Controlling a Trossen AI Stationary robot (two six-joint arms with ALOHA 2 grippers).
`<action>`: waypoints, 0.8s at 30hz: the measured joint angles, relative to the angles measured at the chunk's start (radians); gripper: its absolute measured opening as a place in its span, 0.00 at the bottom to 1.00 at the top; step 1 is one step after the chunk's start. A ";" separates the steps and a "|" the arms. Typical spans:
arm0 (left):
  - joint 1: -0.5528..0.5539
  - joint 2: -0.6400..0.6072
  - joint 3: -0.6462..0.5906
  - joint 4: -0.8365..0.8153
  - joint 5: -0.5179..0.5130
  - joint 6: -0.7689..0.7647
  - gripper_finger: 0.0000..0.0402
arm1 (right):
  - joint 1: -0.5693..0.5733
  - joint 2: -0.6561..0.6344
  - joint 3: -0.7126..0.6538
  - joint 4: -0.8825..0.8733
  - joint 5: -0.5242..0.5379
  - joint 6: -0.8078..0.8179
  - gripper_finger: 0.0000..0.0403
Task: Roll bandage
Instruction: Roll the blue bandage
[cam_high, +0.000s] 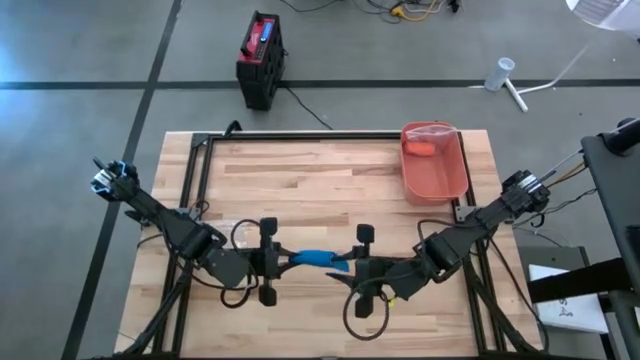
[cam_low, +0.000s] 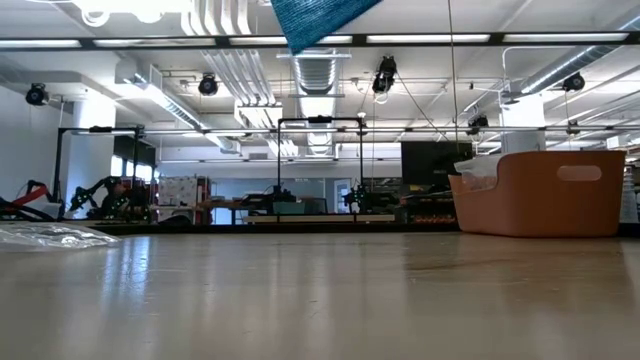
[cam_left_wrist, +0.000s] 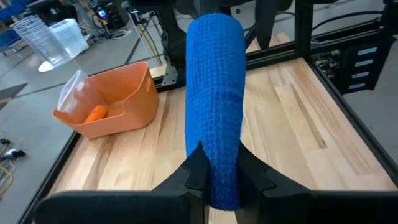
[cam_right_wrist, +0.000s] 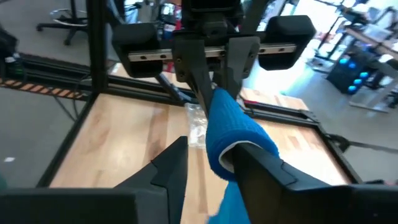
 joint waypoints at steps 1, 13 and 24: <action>0.001 0.000 0.000 0.000 0.002 0.001 0.08 | -0.004 -0.001 0.000 -0.001 -0.018 0.002 0.29; 0.000 0.001 0.006 0.039 -0.002 0.034 0.17 | -0.020 0.002 0.001 -0.001 -0.064 0.002 0.02; -0.058 -0.022 0.108 -0.166 0.006 -0.064 0.48 | 0.070 -0.123 -0.003 -0.036 0.058 -0.019 0.01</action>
